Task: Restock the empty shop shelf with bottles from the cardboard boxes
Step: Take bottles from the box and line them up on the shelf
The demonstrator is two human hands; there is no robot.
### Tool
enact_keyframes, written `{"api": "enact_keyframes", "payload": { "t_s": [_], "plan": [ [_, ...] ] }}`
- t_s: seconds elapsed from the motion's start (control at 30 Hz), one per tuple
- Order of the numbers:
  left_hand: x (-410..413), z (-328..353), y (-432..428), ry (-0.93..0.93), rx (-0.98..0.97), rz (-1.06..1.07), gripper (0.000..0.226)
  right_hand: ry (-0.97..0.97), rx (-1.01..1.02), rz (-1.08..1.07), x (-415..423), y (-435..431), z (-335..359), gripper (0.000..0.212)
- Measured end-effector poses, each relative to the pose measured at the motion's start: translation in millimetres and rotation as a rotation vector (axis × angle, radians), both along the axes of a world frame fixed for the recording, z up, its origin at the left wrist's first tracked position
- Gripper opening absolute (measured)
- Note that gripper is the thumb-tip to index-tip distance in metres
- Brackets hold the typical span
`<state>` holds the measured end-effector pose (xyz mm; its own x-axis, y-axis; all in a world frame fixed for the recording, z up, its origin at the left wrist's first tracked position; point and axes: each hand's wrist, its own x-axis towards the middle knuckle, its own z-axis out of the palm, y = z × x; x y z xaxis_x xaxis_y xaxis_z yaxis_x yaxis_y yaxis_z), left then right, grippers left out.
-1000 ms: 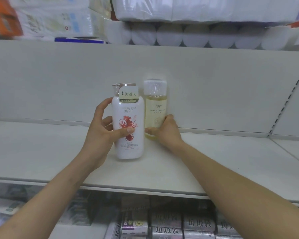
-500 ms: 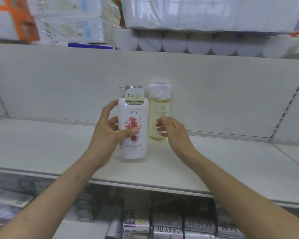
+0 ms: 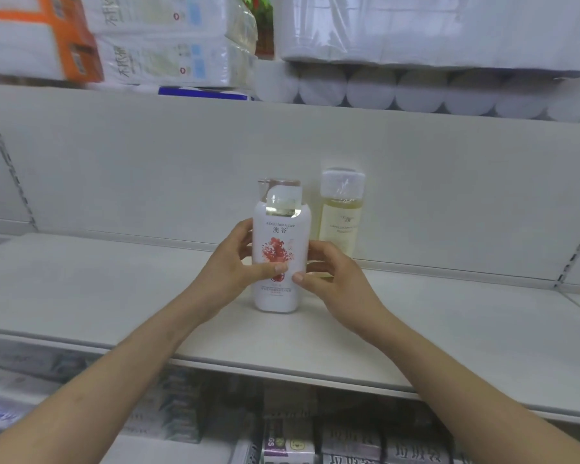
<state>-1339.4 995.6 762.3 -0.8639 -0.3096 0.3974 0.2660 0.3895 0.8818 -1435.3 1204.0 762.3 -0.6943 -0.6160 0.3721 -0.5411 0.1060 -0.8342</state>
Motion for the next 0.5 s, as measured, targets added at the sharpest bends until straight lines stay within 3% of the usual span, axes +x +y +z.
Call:
{"api": "enact_keyframes", "payload": {
  "t_s": [0.17,0.33,0.5],
  "plan": [
    [0.7,-1.6,-9.0,-0.104,-0.120,-0.005,0.079,0.003,0.038,-0.041,-9.9,14.0,-4.2,0.046],
    [-2.5,1.6,-9.2,-0.085,-0.121,-0.010,0.079,0.047,0.021,-0.157,-15.3,16.4,-7.3,0.027],
    [-1.2,-1.7,-7.7,-0.041,-0.145,0.009,0.097,0.208,0.102,-0.257,-20.6,20.3,-13.0,0.020]
  ]
}}
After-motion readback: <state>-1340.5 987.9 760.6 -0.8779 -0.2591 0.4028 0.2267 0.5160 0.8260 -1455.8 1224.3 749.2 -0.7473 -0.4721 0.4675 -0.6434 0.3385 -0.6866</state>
